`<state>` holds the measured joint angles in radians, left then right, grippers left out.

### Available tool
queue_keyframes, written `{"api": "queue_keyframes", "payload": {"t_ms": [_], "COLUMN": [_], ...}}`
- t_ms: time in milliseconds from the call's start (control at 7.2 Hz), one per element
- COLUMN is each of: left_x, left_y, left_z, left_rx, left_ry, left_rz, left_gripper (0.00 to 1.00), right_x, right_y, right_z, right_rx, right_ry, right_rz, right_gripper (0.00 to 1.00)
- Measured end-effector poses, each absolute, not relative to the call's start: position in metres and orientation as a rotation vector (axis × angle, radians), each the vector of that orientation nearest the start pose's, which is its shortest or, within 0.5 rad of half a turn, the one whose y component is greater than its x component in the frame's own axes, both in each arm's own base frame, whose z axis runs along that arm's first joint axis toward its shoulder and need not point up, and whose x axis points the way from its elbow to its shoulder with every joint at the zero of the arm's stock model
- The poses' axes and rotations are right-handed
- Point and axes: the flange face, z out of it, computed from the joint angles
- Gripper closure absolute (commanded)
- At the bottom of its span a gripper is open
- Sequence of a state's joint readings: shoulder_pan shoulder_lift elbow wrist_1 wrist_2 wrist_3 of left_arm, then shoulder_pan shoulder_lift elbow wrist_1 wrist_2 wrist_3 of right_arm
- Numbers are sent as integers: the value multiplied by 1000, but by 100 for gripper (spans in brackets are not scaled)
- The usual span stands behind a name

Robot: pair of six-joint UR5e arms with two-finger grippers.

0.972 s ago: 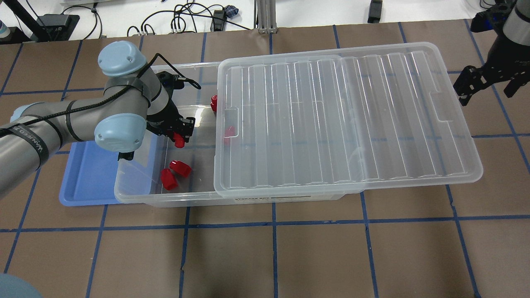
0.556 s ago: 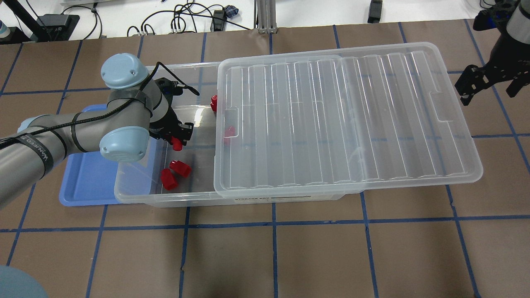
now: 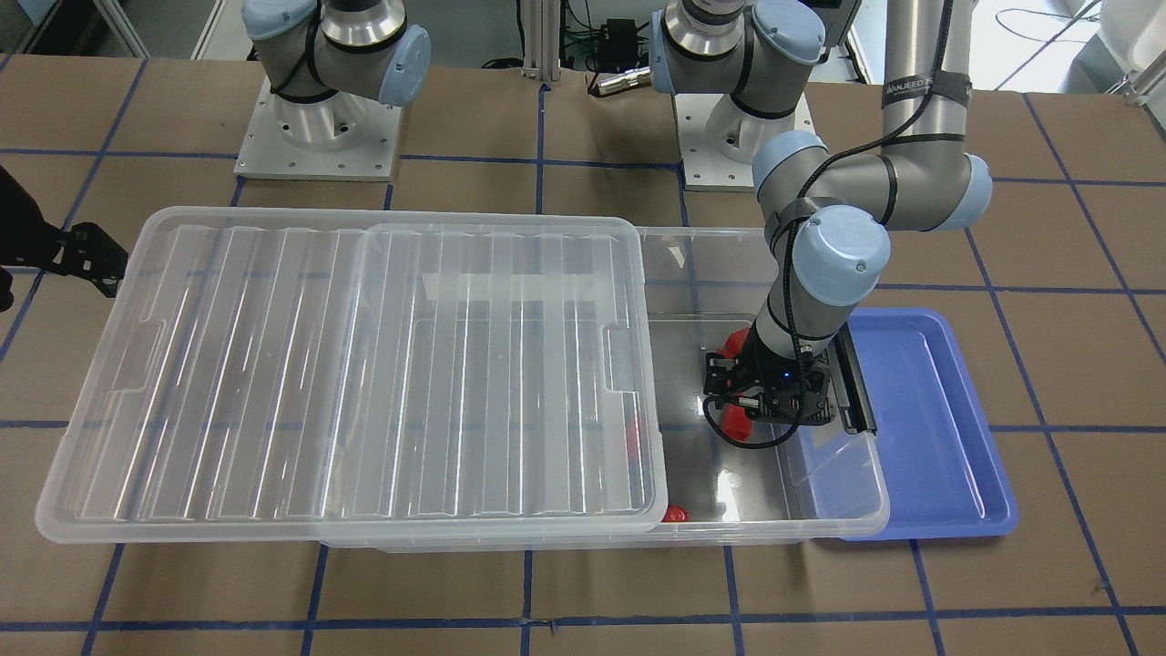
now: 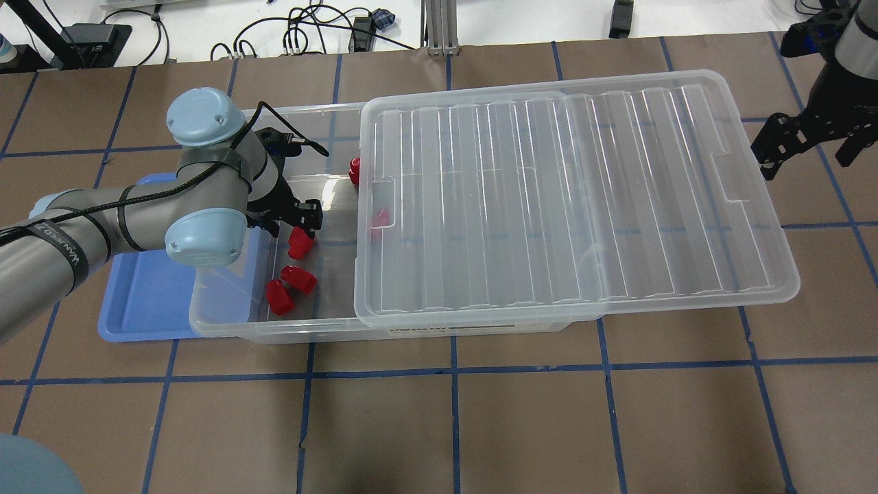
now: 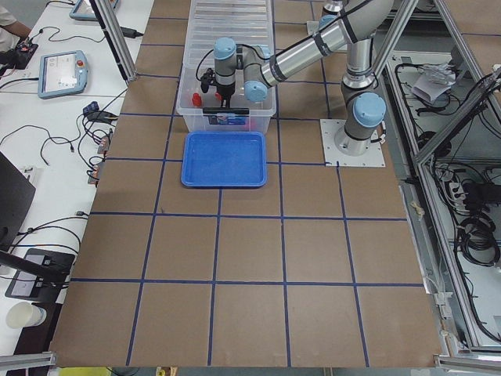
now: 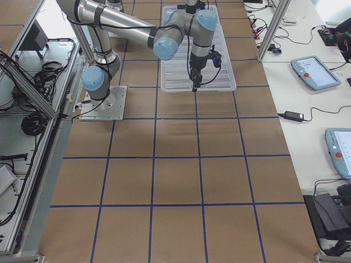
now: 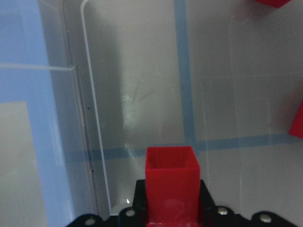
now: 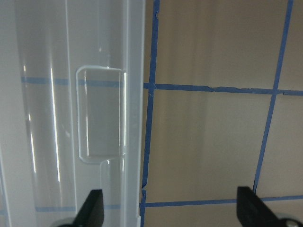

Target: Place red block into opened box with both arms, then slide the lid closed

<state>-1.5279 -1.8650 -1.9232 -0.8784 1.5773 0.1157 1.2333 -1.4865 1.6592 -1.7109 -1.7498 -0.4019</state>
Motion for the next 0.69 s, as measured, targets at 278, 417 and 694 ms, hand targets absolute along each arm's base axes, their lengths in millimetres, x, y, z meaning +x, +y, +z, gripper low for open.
{"api": "queue_keyframes", "payload": {"t_ms": [278, 417, 694], "left_x": [-115, -116, -117], "left_y": [-552, -551, -547], "left_z": [268, 288, 347], "left_rx": [114, 116, 117], "left_ry": [3123, 3123, 3125], "left_rz": [-83, -70, -35], "left_gripper": [0, 0, 0], "right_x": [-63, -63, -63], "right_y": [-527, -527, -528], "right_z": [417, 417, 416], "right_rx": [-110, -109, -111], "right_ry": [3291, 3291, 3290], "right_rz": [158, 159, 161], "right_gripper": [0, 0, 0]}}
